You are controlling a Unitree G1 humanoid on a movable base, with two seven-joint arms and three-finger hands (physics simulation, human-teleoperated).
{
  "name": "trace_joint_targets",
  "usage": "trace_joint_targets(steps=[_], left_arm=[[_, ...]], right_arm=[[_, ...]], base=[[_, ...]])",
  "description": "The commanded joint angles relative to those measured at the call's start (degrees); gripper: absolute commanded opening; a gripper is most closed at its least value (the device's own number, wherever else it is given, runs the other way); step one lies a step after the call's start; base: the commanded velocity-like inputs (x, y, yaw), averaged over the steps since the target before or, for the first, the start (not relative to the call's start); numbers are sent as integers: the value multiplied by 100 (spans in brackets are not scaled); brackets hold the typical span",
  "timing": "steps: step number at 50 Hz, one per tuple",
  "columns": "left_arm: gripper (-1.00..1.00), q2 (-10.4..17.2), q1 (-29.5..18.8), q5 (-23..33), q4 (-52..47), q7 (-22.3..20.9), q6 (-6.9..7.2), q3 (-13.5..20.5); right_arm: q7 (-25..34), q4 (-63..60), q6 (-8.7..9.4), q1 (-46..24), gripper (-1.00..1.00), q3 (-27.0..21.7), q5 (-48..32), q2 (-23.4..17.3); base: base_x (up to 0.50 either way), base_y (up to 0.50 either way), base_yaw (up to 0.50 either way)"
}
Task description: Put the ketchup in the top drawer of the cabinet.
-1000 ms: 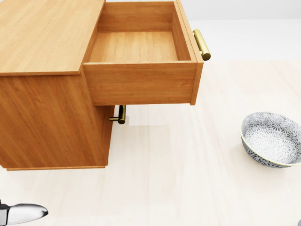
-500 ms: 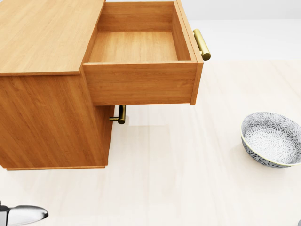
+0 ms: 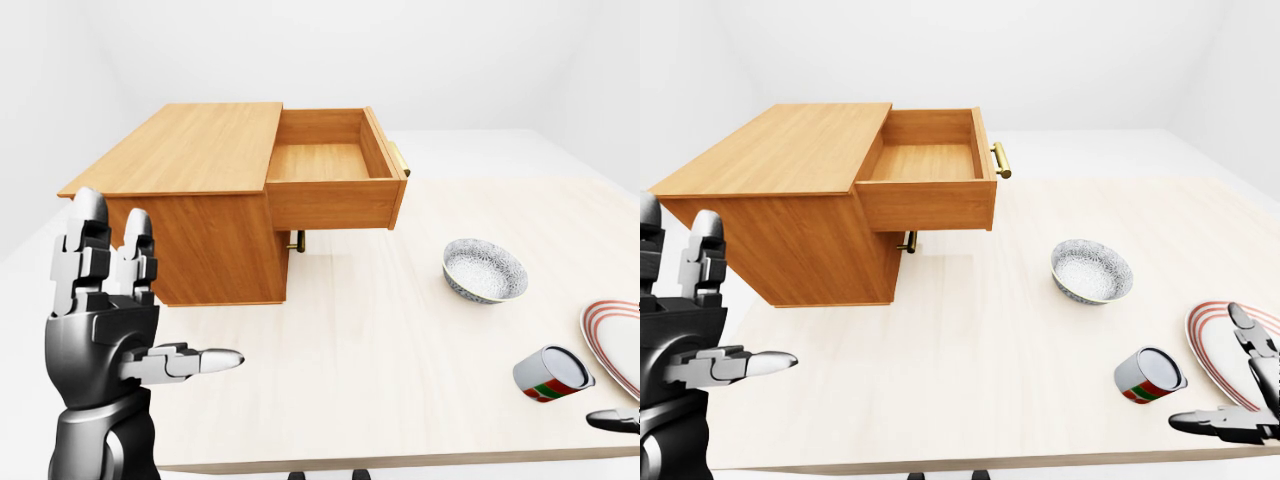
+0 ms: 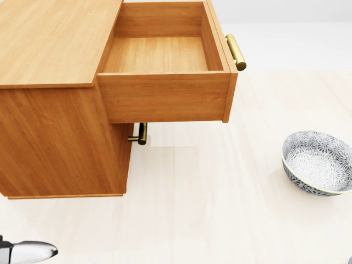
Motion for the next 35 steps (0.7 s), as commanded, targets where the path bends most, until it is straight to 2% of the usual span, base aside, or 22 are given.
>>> trace_joint_targets(steps=[1, 9, 18, 35], left_arm=[[100, 17, -45, -11, 11, 20, 0, 11], [100, 7, -26, 44, 76, 22, 0, -81], [100, 3, -4, 79, 63, 42, 0, -135], [100, -3, 38, 75, 139, -1, 0, -100]], right_arm=[[0, 93, 0, -142, 100, 178, -158, -125], [0, 109, 0, -281, 100, 367, -201, -264], [0, 698, 0, -294, 100, 435, -142, -405], [0, 1388, 0, -378, 100, 814, -7, -603]], base=[[0, 0, 0], [0, 0, 0], [0, 0, 0], [0, 0, 0]])
